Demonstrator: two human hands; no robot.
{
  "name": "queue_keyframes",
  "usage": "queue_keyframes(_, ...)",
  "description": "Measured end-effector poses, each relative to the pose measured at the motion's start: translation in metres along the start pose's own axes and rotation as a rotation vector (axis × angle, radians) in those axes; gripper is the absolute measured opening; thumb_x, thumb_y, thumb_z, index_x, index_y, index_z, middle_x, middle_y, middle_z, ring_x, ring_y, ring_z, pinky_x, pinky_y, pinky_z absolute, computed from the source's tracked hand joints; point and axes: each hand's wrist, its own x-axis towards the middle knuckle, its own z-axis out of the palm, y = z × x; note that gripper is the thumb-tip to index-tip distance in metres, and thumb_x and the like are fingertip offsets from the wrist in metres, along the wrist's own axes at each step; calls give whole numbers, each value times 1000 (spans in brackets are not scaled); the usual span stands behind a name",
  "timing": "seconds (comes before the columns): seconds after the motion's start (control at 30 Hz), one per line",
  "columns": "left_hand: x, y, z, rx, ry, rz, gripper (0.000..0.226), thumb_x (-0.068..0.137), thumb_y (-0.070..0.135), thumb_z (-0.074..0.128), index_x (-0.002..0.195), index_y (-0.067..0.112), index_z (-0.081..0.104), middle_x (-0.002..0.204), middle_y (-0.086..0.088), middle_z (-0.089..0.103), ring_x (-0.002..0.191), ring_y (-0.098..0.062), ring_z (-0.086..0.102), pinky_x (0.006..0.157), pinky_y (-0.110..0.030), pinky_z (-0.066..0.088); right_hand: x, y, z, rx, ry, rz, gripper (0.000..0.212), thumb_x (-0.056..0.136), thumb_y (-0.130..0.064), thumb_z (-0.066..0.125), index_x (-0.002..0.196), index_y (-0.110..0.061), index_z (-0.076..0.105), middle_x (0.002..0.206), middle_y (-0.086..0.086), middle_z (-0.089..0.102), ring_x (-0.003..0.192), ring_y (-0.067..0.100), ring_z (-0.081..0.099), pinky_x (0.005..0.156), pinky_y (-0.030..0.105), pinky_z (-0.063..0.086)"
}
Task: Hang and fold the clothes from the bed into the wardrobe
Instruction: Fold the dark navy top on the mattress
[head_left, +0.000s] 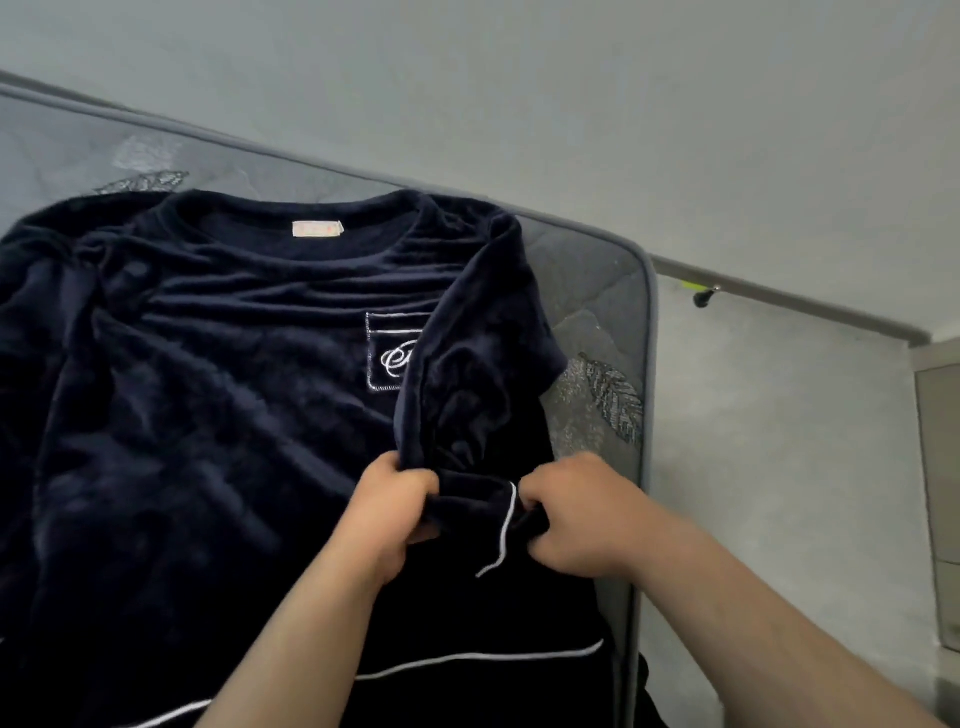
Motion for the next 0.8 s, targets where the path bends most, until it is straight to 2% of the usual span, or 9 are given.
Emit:
queue_keyframes(0.1, -3, -15, -7, -355, -191, -109, 46, 73, -11, 34, 105, 2, 63, 94, -23, 67, 82, -36, 65, 76, -45, 56, -37, -25, 14, 176, -89, -104, 25, 75, -47, 59, 87, -26, 54, 91, -8, 59, 90, 17, 58, 77, 32, 51)
queue_keyframes(0.23, -4, -42, -14, -189, -104, -135, 31, 86, -5, 49, 109, 8, 67, 97, -21, 72, 88, -37, 69, 77, -49, 56, -61, -35, 56, 277, -221, -147, 48, 80, -66, 46, 107, -30, 63, 100, -10, 57, 97, 11, 56, 86, 31, 49)
queue_keyframes(0.33, -11, -58, -16, -122, -65, -96, 21, 88, 1, 61, 107, 7, 66, 97, -18, 73, 90, -33, 71, 80, -43, 55, -55, -22, 90, 655, 212, 227, 27, 84, -52, 54, 88, -28, 66, 88, -13, 58, 84, 2, 55, 81, 28, 47)
queue_keyframes(0.4, -19, -69, -19, -70, -66, -83, 25, 86, -2, 64, 109, 5, 65, 96, -16, 74, 89, -32, 71, 80, -41, 55, -46, -14, 100, 656, 485, 527, 23, 86, -42, 62, 102, -25, 64, 97, -13, 56, 93, 6, 54, 87, 26, 43)
queue_keyframes(0.47, -27, -78, -20, -30, -102, -121, 28, 85, -3, 64, 112, 5, 64, 97, -16, 74, 90, -32, 71, 79, -42, 55, -38, -14, 106, 794, 320, 706, 37, 85, -46, 65, 111, -20, 60, 104, -7, 60, 98, 12, 57, 83, 25, 43)
queue_keyframes(0.57, -34, -85, -23, -88, -152, -207, 25, 88, -1, 59, 110, 8, 64, 98, -18, 73, 87, -34, 71, 73, -42, 55, -33, -24, 97, 1039, 98, 687, 28, 83, -47, 66, 95, -22, 62, 91, -6, 66, 86, 13, 63, 75, 28, 50)
queue_keyframes(0.67, -35, -90, -27, -223, -157, -258, 22, 90, 4, 57, 109, 6, 65, 97, -20, 72, 80, -33, 70, 72, -43, 54, -49, -31, 98, 627, 150, 562, 34, 86, -44, 62, 113, -23, 60, 109, -7, 58, 103, 13, 56, 89, 25, 46)
queue_keyframes(0.73, -37, -93, -27, -267, -182, -307, 25, 89, 7, 57, 112, 4, 65, 103, -22, 71, 86, -35, 69, 80, -45, 53, -68, -39, 107, 446, 366, 462, 39, 89, -32, 61, 127, -21, 57, 121, -7, 52, 113, 13, 50, 97, 22, 41)
queue_keyframes(0.8, -38, -96, -26, -242, -205, -346, 25, 90, 8, 56, 113, 4, 65, 108, -22, 70, 95, -37, 67, 83, -46, 53, -86, -45, 120, 488, 390, 406, 26, 87, -21, 61, 113, -23, 62, 110, -10, 52, 104, 11, 53, 91, 18, 42)
